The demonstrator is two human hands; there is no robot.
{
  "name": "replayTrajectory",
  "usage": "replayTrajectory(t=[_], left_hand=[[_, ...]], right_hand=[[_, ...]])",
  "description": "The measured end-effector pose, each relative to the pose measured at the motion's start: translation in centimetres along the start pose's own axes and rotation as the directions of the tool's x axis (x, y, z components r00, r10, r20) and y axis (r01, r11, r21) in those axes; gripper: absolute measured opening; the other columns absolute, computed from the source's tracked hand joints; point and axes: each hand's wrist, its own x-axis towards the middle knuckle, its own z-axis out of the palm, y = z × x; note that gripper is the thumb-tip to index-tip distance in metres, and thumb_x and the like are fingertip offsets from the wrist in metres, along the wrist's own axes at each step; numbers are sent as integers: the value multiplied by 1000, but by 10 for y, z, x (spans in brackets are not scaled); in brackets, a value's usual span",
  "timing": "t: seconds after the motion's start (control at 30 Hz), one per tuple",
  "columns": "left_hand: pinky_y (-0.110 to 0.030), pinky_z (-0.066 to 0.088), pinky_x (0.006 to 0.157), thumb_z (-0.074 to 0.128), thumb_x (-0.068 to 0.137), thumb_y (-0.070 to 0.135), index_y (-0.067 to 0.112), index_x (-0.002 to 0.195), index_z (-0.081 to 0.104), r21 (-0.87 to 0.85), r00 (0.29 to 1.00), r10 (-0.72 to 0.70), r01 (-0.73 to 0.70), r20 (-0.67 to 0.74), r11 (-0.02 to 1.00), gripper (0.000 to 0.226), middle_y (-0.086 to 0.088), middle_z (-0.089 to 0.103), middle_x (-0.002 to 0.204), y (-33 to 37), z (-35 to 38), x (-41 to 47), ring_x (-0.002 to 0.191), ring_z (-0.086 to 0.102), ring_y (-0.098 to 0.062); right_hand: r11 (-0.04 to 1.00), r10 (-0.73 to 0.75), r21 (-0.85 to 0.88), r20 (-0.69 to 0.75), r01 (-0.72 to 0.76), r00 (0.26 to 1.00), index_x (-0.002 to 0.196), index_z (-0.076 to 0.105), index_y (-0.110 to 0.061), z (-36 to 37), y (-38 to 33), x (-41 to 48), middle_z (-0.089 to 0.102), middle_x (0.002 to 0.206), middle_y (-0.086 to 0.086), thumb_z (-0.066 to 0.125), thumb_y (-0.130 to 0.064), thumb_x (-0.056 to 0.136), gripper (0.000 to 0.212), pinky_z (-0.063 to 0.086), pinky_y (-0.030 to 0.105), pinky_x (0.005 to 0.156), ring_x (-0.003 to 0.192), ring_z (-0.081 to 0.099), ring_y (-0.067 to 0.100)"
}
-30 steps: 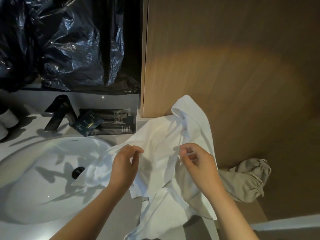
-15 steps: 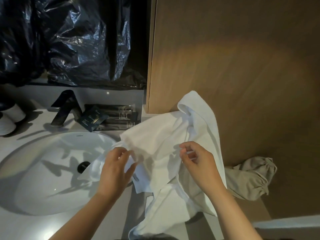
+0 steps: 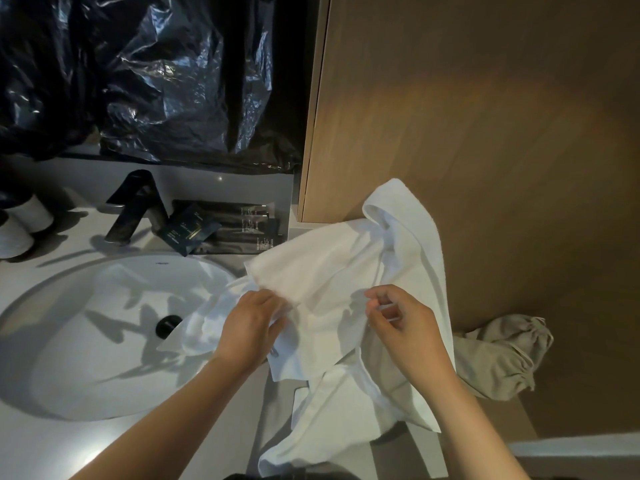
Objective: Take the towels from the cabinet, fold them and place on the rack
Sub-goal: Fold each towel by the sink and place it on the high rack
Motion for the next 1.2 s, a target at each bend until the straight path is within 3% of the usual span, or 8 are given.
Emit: replayTrajectory(t=[0.17, 0.3, 0.47, 0.63, 0.73, 0.83, 1.03, 1.2], left_hand=[[-37, 52, 65, 68, 84, 3, 8, 86, 72, -79, 997, -76, 75, -19, 994, 7, -3, 67, 81, -1, -6, -3, 75, 62, -24], [-35, 52, 66, 72, 80, 0, 8, 82, 69, -114, 994, -25, 13, -108, 993, 8, 0, 64, 79, 11, -26, 2, 73, 59, -20], [-36, 52, 67, 74, 76, -5, 5, 83, 66, -108, 977, 98, -120, -188, 987, 14, -3, 66, 83, 32, -66, 15, 75, 61, -23], [-13, 42, 64, 68, 86, 6, 10, 90, 67, -124, 973, 88, -116, -215, 985, 5, 0, 68, 87, 50, -96, 27, 74, 61, -14], [-5, 38, 60, 65, 89, 8, 17, 91, 61, -166, 960, 79, -126, -267, 978, 9, 7, 61, 82, 56, -106, 28, 68, 54, 0], [-7, 40, 61, 63, 91, 9, 23, 90, 55, -241, 944, 39, -123, -327, 963, 15, 12, 56, 75, 60, -111, 32, 71, 55, -3], [-7, 37, 54, 55, 93, 20, 31, 87, 51, -416, 907, -56, -136, -417, 899, 13, 21, 56, 72, 63, -119, 45, 63, 53, 0], [-9, 38, 53, 52, 94, 28, 36, 85, 49, -401, 897, -76, -118, -435, 908, 13, 18, 57, 73, 62, -124, 58, 63, 54, -1]], right_hand=[[999, -47, -25, 31, 48, 998, 99, 62, -45, 5, -5, -4, 63, 94, -30, 59, -23, 96, 22, 47, 7, 72, 90, 61, -4], [990, -119, -65, 61, 123, 991, 100, 61, -43, 11, -15, 2, 64, 94, -21, 60, -17, 95, 27, 48, 11, 71, 86, 61, 1], [960, -204, -187, 47, 209, 978, 128, 54, -34, 20, -37, 22, 53, 127, -17, 60, -25, 95, 34, 51, 13, 80, 90, 59, 1], [934, -252, -241, 75, 263, 965, 136, 48, -38, 30, -59, 50, 45, 143, -16, 59, -35, 96, 42, 49, 17, 93, 102, 58, 4], [918, -280, -274, 70, 288, 958, 121, 62, -32, 30, -61, 60, 60, 125, -12, 57, -34, 98, 24, 51, 19, 88, 97, 59, 4], [907, -315, -284, 38, 312, 948, 105, 68, -26, 26, -58, 62, 66, 100, -12, 52, -32, 100, 18, 48, 22, 74, 84, 60, 6], [929, -255, -273, 17, 250, 967, 95, 66, -22, 13, -52, 61, 65, 78, -9, 50, -30, 101, 19, 52, 35, 69, 70, 61, 14], [943, -254, -222, 0, 248, 967, 87, 55, -25, 5, -55, 60, 61, 68, -10, 47, -30, 101, 18, 53, 39, 69, 66, 60, 12]])
